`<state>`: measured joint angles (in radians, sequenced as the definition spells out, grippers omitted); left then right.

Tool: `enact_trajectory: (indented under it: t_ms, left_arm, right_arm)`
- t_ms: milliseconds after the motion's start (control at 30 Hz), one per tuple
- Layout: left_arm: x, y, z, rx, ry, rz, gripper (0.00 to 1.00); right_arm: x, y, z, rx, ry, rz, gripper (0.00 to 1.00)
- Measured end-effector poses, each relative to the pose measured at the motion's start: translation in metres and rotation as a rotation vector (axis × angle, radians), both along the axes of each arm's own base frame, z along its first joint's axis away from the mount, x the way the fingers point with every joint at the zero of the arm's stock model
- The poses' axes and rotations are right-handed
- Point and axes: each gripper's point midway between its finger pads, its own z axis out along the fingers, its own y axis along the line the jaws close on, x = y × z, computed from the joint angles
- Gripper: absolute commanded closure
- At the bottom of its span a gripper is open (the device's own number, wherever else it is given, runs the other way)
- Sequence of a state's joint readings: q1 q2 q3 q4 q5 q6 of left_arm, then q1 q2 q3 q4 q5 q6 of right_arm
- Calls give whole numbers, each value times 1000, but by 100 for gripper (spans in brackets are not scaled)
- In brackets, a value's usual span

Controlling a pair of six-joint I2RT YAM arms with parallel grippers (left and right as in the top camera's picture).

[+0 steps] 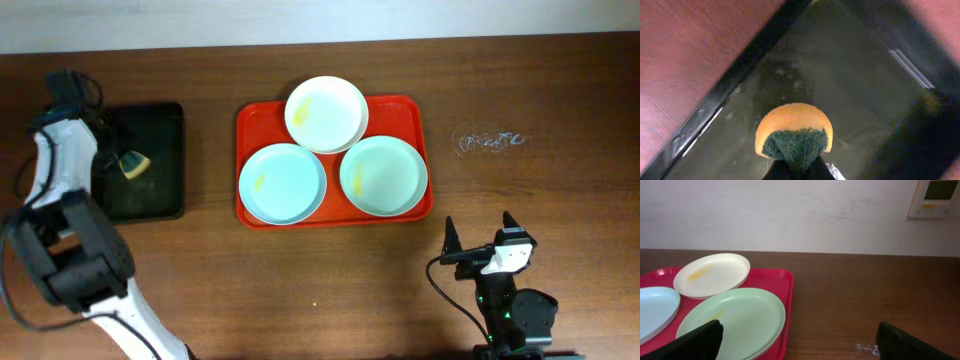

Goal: Clean dirty plates on tray and stack at the side
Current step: 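Move the left gripper to the black tray and grasp the sponge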

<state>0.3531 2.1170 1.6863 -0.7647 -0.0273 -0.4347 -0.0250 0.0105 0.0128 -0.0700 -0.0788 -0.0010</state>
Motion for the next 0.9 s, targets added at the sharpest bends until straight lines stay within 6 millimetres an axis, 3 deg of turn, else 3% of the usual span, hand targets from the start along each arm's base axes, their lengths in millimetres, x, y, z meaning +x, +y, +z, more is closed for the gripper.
enact_trajectory:
  t_ms: [33,67,167,233,267,367,400,467,500,567,633,667,733,767,800,833,900]
  left_arm:
    - [-4,0,-32,-15,60,2,57]
    - [-13,-3,-57,-35,114,2,1]
    - [-15,-4,-56,-35,125,0,1]
    - [-28,-13,-55,-82,176,-8,0]
    - [-32,-19,-54,-111,193,-14,6]
    - [-42,-29,-41,-155,208,-22,54]
    - [-42,-30,-39,-158,206,-23,57]
    - [-41,-30,-39,-158,204,-23,39]
    - [-38,-29,-39,-151,188,-24,0]
    - [-33,-26,-38,-140,171,-24,0]
    - [-33,-26,-45,-133,160,-23,5]
    - [-34,-26,-51,-130,156,-23,16]
    - [-41,-27,-56,-129,172,-21,41]
    - [-41,-27,-56,-129,174,-21,64]
    - [-41,-27,-56,-129,174,-20,76]
    - [-41,-27,-57,-130,173,-19,100]
    - [-41,-27,-57,-130,171,-19,100]
  right_arm:
    - [0,0,0,0,0,0,1]
    - [0,0,0,0,0,0,1]
    - [0,0,0,0,0,0,1]
    - [0,0,0,0,0,0,1]
    - [0,0,0,0,0,0,1]
    - [0,0,0,0,0,0,1]
    - [0,0,0,0,0,0,1]
    - [0,0,0,0,0,0,1]
    - [0,0,0,0,0,0,1]
    - [0,0,0,0,0,0,1]
    - [0,0,0,0,0,0,1]
    - [0,0,0,0,0,0,1]
    - [0,0,0,0,0,0,1]
    - [0,0,0,0,0,0,1]
    - [0,0,0,0,0,0,1]
    - [0,0,0,0,0,0,1]
    - [0,0,0,0,0,0,1]
